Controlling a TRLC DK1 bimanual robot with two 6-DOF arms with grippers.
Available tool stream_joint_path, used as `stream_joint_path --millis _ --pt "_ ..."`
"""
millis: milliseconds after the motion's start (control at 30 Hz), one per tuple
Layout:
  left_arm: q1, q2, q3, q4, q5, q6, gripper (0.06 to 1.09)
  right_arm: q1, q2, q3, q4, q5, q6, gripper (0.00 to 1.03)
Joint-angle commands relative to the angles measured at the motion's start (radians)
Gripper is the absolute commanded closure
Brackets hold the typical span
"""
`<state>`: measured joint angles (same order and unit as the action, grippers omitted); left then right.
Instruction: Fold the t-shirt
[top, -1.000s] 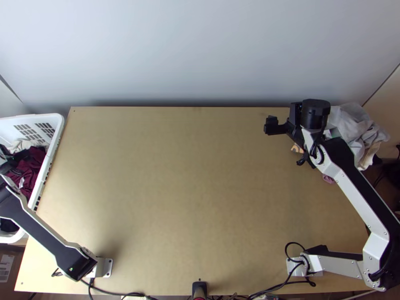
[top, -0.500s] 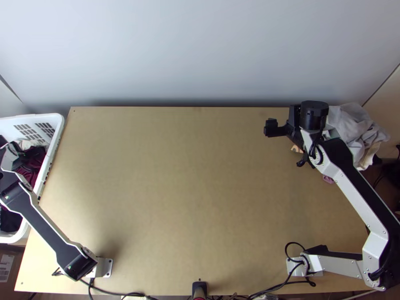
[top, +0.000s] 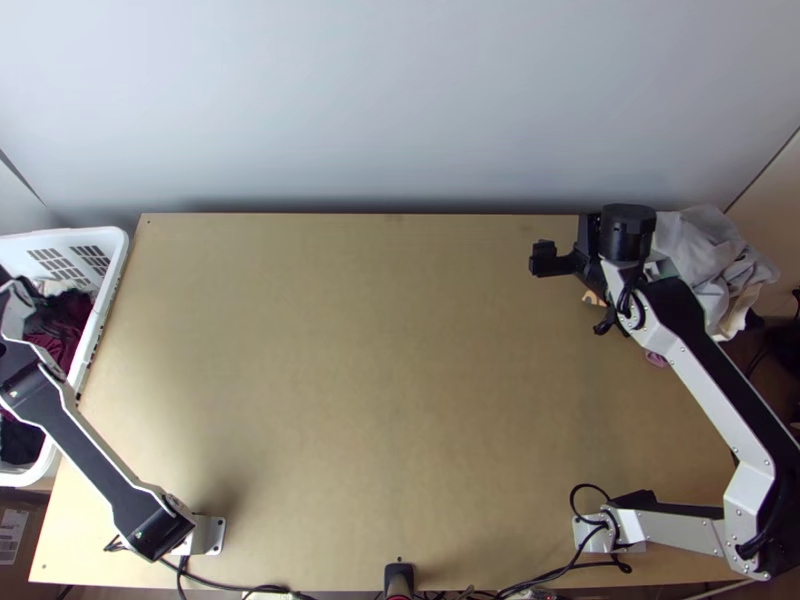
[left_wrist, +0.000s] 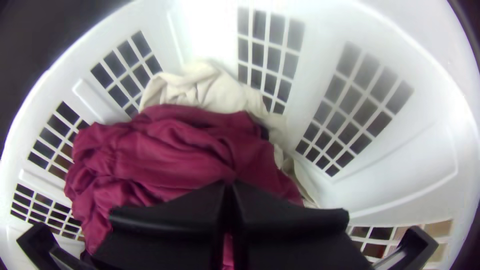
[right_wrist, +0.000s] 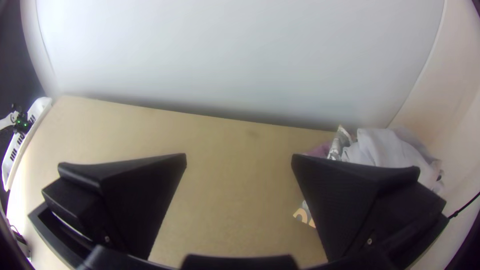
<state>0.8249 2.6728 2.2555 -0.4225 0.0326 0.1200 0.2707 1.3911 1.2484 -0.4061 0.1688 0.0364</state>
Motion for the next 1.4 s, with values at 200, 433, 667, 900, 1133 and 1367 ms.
stream_joint_path --millis 200,433,667,900,1133,1367 --pt "0.017 -0.228 -0.008 -0.081 0.001 -0.039 1.05 0.001 0.002 -0.030 0.027 0.001 -0.001 0.05" --pt "0.014 -0.401 -0.011 -0.111 0.007 -0.066 1.05 0.010 -0.003 -0.027 0.032 0.001 -0.001 0.05" --pt "0.005 -0.634 -0.011 -0.145 0.109 -0.108 1.05 0.022 -0.021 -0.037 0.036 0.001 -0.001 0.05" --pt "-0.004 -0.786 -0.011 -0.139 0.153 -0.152 1.05 0.038 -0.043 -0.070 0.059 0.001 0.002 0.05" --pt "-0.020 -0.913 -0.008 -0.114 0.161 -0.191 1.05 0.059 -0.083 -0.132 0.079 0.001 0.007 0.05" --pt "-0.073 -1.025 -0.007 -0.124 0.162 -0.221 1.05 0.074 -0.129 -0.201 0.112 0.001 0.007 0.05"
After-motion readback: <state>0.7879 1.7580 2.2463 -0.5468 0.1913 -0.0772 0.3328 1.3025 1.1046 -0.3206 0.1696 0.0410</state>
